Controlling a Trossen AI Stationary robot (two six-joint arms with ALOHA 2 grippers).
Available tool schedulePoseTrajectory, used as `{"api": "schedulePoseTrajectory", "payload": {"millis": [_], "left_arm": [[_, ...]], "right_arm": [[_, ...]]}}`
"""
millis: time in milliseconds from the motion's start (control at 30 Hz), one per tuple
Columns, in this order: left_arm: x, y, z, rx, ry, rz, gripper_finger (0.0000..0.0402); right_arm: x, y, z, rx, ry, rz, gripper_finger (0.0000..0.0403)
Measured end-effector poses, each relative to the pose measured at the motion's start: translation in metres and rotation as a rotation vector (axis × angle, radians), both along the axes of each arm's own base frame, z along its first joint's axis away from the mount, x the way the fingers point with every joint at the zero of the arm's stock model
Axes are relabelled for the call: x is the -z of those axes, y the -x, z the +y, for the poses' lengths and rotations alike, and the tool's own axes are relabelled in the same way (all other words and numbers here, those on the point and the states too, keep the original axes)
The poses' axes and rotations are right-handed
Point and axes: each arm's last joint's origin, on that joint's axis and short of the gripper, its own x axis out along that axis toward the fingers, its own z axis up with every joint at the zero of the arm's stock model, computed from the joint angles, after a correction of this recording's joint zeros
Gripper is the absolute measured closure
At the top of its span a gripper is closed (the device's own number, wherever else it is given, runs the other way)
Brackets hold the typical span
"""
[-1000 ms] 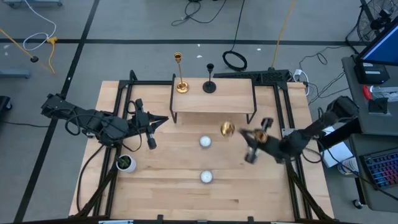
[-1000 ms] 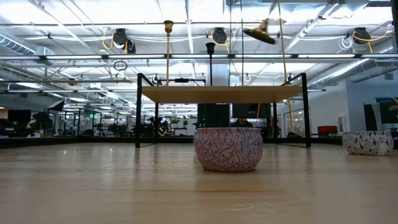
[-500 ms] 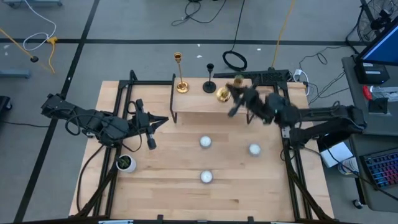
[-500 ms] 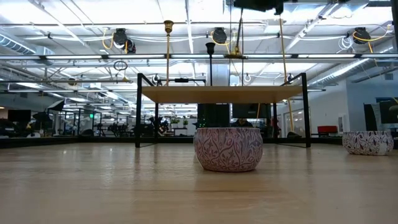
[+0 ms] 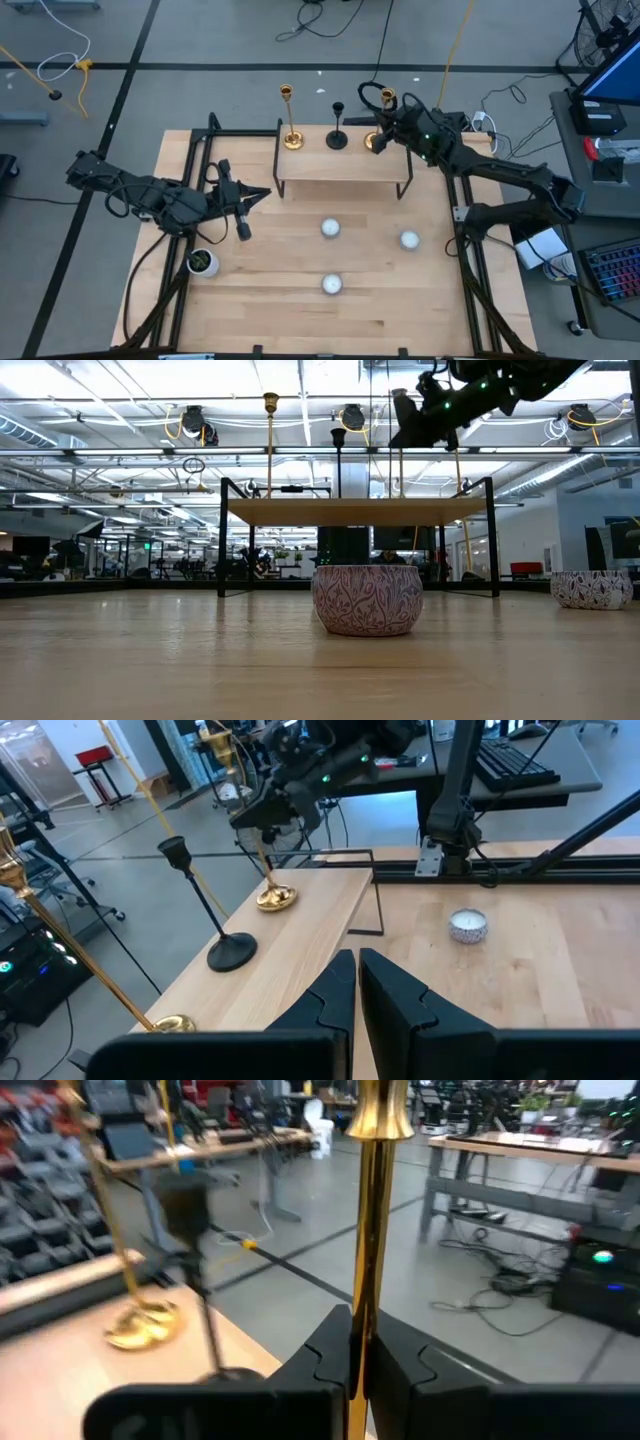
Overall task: Pick & Place candle stick holders
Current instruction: Put the golden candle holder on the shelf
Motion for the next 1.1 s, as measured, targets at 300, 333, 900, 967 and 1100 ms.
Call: {"api": "schedulePoseTrajectory", "payload": {"millis": [300,333,900,967,1100], "left_arm": [[0.0015,0.0006,0.0002,-0.001,-0.005,0.016,0.0376],[0.0018,0.0007,0.0003,-0.001,-0.004,0.019,0.0376],[0.0020,0.0007,0.0003,-0.007,0.016,0.012,0.0376],[0.0020,0.0007,0.0003,-0.007,0.018,0.011,0.0376],[0.0020,0.0007,0.0003,-0.007,0.018,0.011,0.0376]], "right_arm": [[0.0033,0.0018,-0.0099,0.065,0.019,0.022,0.0393],[0.0033,0.0024,-0.0105,0.084,0.020,0.022,0.0394],[0.0060,0.0033,-0.0106,0.114,-0.019,0.024,0.0388],[0.0062,0.0034,-0.0106,0.114,-0.018,0.029,0.0378],[0.0074,0.0034,-0.0106,0.112,-0.012,0.051,0.0344]]}}
